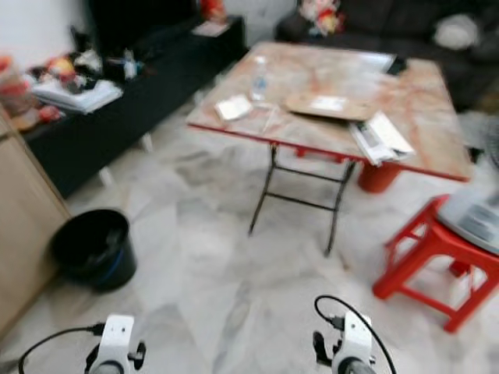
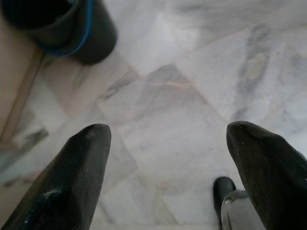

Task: Picking trash to rubbish bin

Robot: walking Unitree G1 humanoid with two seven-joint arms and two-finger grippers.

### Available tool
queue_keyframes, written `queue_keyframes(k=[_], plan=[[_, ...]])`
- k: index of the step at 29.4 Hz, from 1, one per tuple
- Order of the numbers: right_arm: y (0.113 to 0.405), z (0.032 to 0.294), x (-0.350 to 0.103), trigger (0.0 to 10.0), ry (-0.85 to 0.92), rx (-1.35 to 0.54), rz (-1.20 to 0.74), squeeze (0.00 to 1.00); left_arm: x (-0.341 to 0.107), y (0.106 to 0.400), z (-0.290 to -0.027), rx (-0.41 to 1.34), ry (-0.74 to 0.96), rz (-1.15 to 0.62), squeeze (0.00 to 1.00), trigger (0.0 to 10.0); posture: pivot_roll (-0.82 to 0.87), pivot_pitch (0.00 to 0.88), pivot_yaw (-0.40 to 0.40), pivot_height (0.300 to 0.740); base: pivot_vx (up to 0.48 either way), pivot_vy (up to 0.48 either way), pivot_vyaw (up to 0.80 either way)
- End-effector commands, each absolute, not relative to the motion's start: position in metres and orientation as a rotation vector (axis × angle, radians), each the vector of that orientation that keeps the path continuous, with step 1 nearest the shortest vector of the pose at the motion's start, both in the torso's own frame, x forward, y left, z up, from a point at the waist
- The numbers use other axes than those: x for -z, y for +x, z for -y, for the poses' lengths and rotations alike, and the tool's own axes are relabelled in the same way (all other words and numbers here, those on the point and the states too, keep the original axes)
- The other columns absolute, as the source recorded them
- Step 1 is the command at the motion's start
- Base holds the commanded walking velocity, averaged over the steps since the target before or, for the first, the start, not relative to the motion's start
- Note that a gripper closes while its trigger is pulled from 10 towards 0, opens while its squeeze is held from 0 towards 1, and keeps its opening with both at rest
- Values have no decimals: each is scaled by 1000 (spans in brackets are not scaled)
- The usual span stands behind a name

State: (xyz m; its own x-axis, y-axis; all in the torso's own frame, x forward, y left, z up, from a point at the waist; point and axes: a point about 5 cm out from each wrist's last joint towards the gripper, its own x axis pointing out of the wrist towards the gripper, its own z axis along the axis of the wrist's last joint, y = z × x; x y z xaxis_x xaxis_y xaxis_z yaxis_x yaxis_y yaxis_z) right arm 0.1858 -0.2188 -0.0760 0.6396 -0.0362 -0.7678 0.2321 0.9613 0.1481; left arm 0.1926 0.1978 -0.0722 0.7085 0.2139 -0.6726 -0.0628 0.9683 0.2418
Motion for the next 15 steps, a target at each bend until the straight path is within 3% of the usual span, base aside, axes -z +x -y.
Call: queue_keyframes(k=[1, 14, 15], plan=[[184, 222, 76, 10000, 251, 175, -866, 0, 74, 190, -198, -145, 230, -782, 0, 10000, 22, 0, -7, 740, 0, 0, -800], [180, 220, 78, 10000, 260, 178, -863, 0, 72, 192, -199, -141, 229, -758, 0, 10000, 25, 19, -2, 740, 0, 0, -800], [180, 220, 78, 10000, 261, 182, -858, 0, 72, 192, -199, -140, 230, -757, 0, 10000, 25, 19, -2, 740, 0, 0, 0]])
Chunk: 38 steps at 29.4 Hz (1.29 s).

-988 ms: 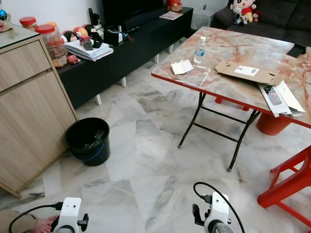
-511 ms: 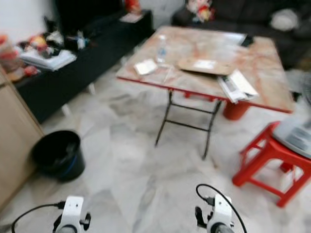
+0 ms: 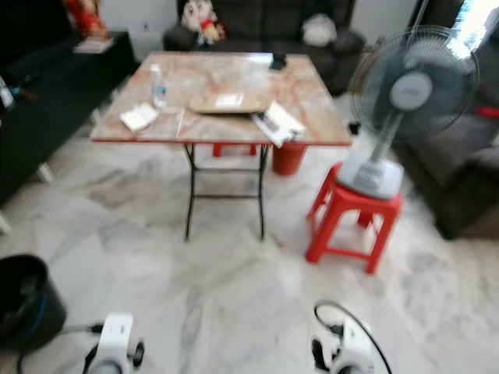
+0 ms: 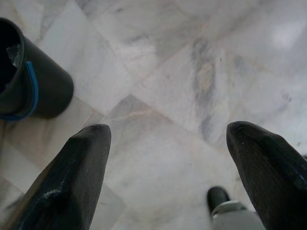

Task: Picking trash to rubbish bin

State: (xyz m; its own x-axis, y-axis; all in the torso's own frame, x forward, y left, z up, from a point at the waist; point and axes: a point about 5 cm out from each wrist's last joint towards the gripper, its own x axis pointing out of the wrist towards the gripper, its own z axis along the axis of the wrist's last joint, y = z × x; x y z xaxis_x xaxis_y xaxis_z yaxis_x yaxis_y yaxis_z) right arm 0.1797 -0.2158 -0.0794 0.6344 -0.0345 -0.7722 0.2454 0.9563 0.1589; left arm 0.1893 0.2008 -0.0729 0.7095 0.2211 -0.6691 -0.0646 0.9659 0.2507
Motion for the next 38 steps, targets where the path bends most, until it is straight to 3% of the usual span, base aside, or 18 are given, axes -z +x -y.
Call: queue_keyframes(k=[1, 14, 24, 28, 30, 38], plan=[[179, 220, 78, 10000, 273, 192, -851, 0, 72, 192, -198, -137, 230, -754, 0, 10000, 26, 26, 0, 740, 0, 0, 0], [177, 222, 78, 10000, 272, 204, -826, 0, 70, 194, -196, -105, 242, -739, 0, 10000, -1, 56, 14, 740, 0, 0, 0], [180, 228, 75, 10000, 257, 211, -797, 0, 73, 191, -190, -68, 241, -756, 0, 10000, -69, 0, 24, 740, 0, 0, 0], [190, 228, 69, 10000, 183, 147, -775, 0, 76, 190, -184, -23, 253, -789, 0, 10000, -85, 0, 19, 740, 0, 0, 0], [190, 224, 70, 10000, 52, 35, -813, 0, 75, 193, -180, -13, 257, -791, 0, 10000, -66, 0, 8, 740, 0, 0, 0], [190, 225, 71, 10000, -1, -4, -847, 0, 72, 198, -179, -31, 244, -762, 0, 10000, -3, 0, -18, 740, 0, 0, 0]])
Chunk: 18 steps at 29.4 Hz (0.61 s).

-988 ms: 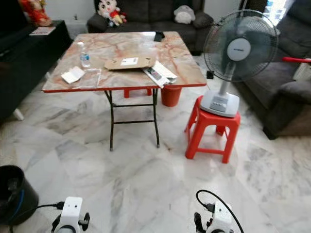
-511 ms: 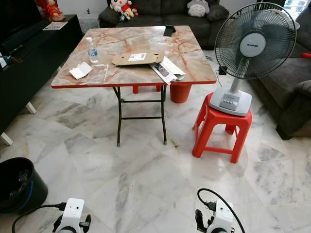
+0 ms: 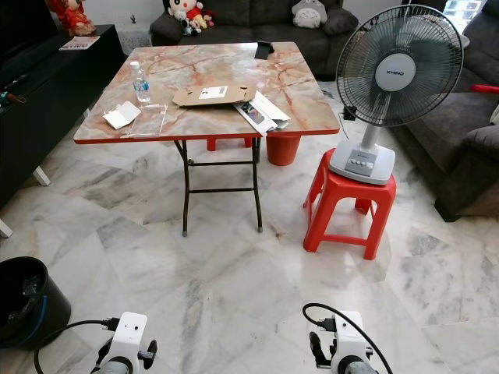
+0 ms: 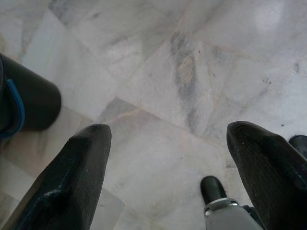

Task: Picking trash to rubbish bin

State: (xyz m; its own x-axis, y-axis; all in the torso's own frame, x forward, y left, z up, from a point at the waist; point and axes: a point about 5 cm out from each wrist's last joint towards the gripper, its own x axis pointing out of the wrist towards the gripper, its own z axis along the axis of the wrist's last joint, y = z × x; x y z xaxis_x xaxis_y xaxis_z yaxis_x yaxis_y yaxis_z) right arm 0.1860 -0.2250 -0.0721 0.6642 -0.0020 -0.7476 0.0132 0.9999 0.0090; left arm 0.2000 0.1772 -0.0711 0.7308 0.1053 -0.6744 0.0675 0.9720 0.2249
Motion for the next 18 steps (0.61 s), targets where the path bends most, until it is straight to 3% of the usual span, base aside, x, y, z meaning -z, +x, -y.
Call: queue_keyframes(k=[1, 10, 13, 17, 18], plan=[[190, 225, 71, 10000, -2, -6, -848, 0, 72, 198, -179, -32, 243, -762, 0, 10000, -3, 0, -18, 740, 0, 0, 0], [209, 221, 61, 10000, 58, 42, -784, 0, 70, 193, -191, -99, 228, -718, 0, 10000, 24, 0, -31, 740, 0, 0, 0], [239, 223, 39, 10000, 17, 11, -638, 0, 50, 219, -195, -147, 218, -561, 0, 10000, 14, 0, -29, 740, 0, 0, 0], [255, 223, 24, 10000, -3, -16, -549, 0, 35, 236, -193, -145, 232, -453, 0, 10000, 8, 0, -24, 740, 0, 0, 0], [269, 224, 11, 10000, -3, -20, -471, 0, 19, 253, -188, -125, 245, -351, 0, 10000, -3, 0, -20, 740, 0, 0, 0]])
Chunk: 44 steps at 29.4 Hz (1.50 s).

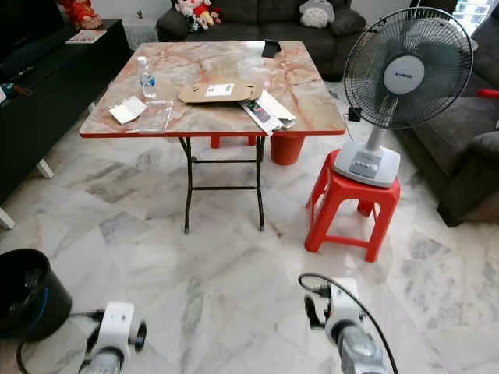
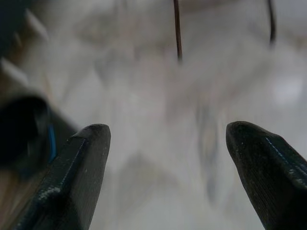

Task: Picking trash to rubbish bin

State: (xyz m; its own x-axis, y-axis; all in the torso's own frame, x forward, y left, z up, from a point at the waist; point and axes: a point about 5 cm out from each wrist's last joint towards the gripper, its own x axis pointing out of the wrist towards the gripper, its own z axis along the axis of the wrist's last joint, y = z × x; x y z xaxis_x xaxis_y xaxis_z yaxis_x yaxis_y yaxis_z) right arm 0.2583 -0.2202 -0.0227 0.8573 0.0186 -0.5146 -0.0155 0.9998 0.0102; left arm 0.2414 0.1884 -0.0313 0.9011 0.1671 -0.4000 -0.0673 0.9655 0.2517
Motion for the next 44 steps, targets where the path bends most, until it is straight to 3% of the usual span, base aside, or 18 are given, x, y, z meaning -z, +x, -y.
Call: queue_keyframes(k=[1, 10, 17, 32, 44], plan=[[281, 225, -2, 10000, 18, -10, -404, 0, 6, 266, -184, -108, 254, -281, 0, 10000, -7, 0, -19, 740, 0, 0, 0], [333, 211, -68, 10000, 70, -33, -87, 0, -61, 322, -160, -77, 248, 12, 0, 10000, -67, 0, -12, 740, 0, 0, 0], [344, 199, -84, 10000, 91, -67, -8, 0, -74, 329, -154, -57, 264, 71, 0, 10000, -54, 0, -4, 740, 0, 0, 0], [356, 176, -105, 10000, 119, -153, 79, 0, -85, 327, -170, -112, 278, 127, 0, 10000, -4, 0, -14, 740, 0, 0, -245], [359, 169, -110, 10000, 141, -166, 89, 0, -94, 332, -168, -105, 278, 146, 0, 10000, 3, 0, -10, 740, 241, 0, -133]])
